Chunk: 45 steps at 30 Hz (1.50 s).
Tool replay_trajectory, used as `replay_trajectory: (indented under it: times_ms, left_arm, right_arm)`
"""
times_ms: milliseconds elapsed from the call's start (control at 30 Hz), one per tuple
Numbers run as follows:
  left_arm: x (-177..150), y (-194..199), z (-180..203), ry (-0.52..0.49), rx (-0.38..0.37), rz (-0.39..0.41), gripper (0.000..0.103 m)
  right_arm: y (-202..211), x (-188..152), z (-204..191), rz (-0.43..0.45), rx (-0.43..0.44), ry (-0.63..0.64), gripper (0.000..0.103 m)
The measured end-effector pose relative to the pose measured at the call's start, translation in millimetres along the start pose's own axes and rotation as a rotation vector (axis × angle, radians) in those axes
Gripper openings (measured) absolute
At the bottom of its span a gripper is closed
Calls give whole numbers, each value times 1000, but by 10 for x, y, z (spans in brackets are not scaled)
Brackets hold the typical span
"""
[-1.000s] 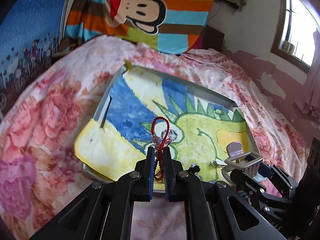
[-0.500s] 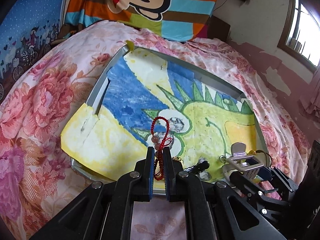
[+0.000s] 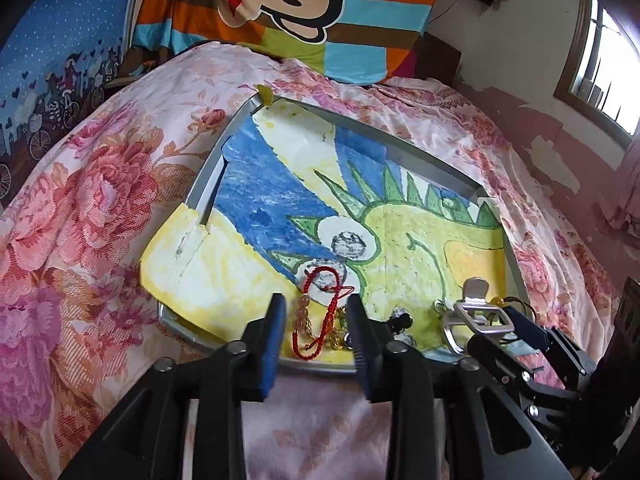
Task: Organize jewelry
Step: 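Carry the bracelet with the left tool and the clip with the right tool onto the tray, opening both, then withdraw both open tools from the tray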
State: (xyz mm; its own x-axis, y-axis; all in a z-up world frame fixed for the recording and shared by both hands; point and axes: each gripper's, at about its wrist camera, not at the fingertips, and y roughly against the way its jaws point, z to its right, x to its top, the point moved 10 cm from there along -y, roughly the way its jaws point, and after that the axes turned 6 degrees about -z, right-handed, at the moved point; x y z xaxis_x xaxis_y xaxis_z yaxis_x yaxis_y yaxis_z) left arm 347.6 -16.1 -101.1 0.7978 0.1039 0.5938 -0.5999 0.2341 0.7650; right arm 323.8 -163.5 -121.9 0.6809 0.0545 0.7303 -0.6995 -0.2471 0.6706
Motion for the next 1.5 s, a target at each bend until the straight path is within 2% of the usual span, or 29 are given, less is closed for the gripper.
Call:
replay_trajectory:
  times_ms: [33,67,133,200,267,367,567,900,1233,1500]
  left_arm:
    - [-2,33,5,2,0,9,47]
    - [-6,80,5,6,-1,26,64]
    - [-5,219,-10,26,0,81,77]
    - [-21,365,-2,34,-13,117,80]
    - [-38,479,-4,41,-10,138,89]
    - [-93,710,21,34,2,205,97]
    - [-254,1113,167,-33,32,315,102]
    - [-680,1725,411,-109,35,441,103]
    - [-1137,2030,378,-128,53,454,103]
    - [-1430,2088,316,-161,101,409,103]
  right_arm:
    - [46,10,6,12,-2,3,65]
    - [100,25,12,27,-10,6,68]
    - [219,62,20,62,-25,13,74]
    - [405,97,37,114,-44,20,78]
    - [590,118,69,163,-65,19,89]
    - [878,147,114,238,-76,11,98]
    - [1376,110,118,336,-92,30,101]
    - [2037,-214,-90,391,-112,103,101]
    - [2385,-652,-116,372,-112,89,101]
    - [2439,-930,-40,325,-116,42,101]
